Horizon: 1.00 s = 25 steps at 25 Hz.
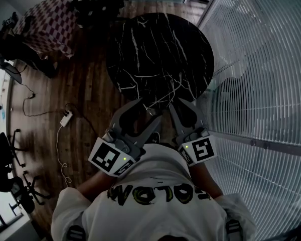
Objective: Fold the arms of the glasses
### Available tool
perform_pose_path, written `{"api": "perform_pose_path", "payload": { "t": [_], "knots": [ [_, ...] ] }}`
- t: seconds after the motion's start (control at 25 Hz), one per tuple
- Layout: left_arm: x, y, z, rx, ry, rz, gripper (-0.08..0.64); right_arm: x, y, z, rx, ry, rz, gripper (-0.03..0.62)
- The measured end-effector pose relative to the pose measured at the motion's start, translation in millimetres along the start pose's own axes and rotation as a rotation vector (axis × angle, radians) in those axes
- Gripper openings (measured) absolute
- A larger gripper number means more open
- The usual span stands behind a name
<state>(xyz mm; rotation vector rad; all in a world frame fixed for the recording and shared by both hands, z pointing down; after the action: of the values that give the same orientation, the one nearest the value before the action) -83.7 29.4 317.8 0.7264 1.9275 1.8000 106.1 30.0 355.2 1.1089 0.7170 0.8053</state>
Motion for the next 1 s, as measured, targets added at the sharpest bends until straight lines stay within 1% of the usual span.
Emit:
{"api": "perform_pose_path", "payload": {
  "t": [0.24,0.36,0.52,0.68,1.0],
  "knots": [
    [1,2,-1,-0.002,0.001,-0.005,0.218,-2,2,-7,-0.003,-0.046,0.003,0.060],
    [3,3,-2,-0.004,-0.004,-0.007,0.218,-3,4,-12,-0.007,-0.055,-0.007,0.060],
    [4,2,-5,-0.005,-0.011,-0.003,0.218,-6,5,-18,0.009,-0.097,-0.002,0.060],
    [4,1,-9,-0.009,-0.023,0.002,0.218,-8,6,-22,0.010,-0.119,-0.018,0.060],
    [5,1,-12,-0.016,-0.033,0.004,0.218,-11,7,-27,0.020,-0.170,-0.009,0.060]
  ]
}}
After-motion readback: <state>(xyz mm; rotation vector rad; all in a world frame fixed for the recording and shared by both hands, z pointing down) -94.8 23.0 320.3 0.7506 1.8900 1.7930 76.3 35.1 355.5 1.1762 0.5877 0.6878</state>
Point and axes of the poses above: the fingertips, and each gripper's own axes: x backward along the fingers, z to its right, y out of its underside, the point moved 10 cm from there along x, backward along the fingers, and after that the axes turned 12 degrees about -x, right-handed, at the moved point
